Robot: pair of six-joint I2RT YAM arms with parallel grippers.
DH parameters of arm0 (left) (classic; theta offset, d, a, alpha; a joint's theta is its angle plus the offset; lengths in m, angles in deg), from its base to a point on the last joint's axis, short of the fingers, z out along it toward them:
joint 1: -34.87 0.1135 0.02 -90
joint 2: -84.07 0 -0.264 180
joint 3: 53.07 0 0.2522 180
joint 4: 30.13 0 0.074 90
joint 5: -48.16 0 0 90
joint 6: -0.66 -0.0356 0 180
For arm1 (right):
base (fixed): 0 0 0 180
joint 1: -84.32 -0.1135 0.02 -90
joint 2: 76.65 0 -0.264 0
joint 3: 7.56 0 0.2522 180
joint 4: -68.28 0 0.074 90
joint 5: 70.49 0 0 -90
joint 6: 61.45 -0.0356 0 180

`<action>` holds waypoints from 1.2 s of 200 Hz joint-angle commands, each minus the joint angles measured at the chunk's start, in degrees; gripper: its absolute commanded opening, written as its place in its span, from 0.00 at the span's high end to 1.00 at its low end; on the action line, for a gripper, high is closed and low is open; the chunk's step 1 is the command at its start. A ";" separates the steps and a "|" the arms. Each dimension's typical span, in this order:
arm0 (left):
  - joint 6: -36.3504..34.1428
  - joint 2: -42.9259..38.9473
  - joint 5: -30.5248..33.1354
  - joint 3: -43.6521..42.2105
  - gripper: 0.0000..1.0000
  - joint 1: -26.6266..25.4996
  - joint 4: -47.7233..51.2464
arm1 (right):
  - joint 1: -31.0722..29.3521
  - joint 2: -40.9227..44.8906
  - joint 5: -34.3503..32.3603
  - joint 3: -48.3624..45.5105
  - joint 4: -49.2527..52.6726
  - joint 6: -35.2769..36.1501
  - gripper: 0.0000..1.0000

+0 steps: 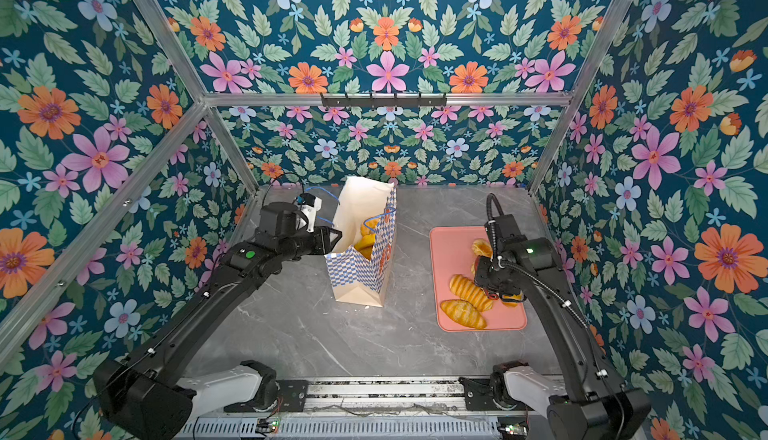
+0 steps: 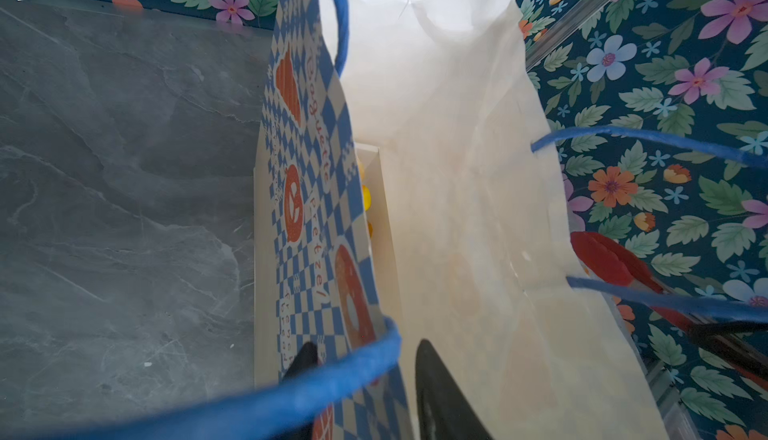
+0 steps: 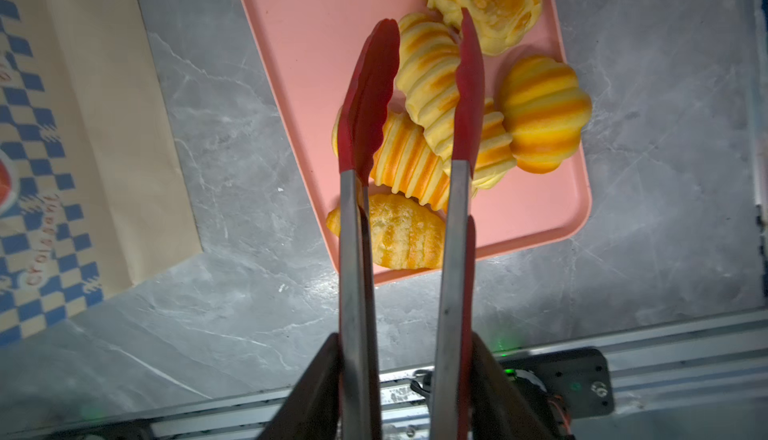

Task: Place the fake bread into the paper bag
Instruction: 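Move the open tongs back over the pink tray with the right gripper, then lower the tongs and close them on the twisted yellow roll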

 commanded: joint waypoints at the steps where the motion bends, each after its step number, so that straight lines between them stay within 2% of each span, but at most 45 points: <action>1: -1.50 -0.16 -0.36 -0.15 0.59 0.33 -1.39 | -4.96 -3.70 -8.22 3.05 6.92 -0.68 0.54; 35: -1.95 -0.93 -0.80 -1.02 0.58 0.80 -1.45 | -12.08 -10.90 -14.87 6.90 12.75 -1.78 0.53; 62: -1.87 -1.84 -1.06 -2.02 0.58 0.95 -1.66 | -14.37 -14.56 -16.90 9.08 15.23 -1.48 0.52; 240: -1.34 -5.00 -0.43 -4.63 0.57 1.31 -1.09 | -15.52 -26.49 -20.79 9.11 10.10 3.10 0.47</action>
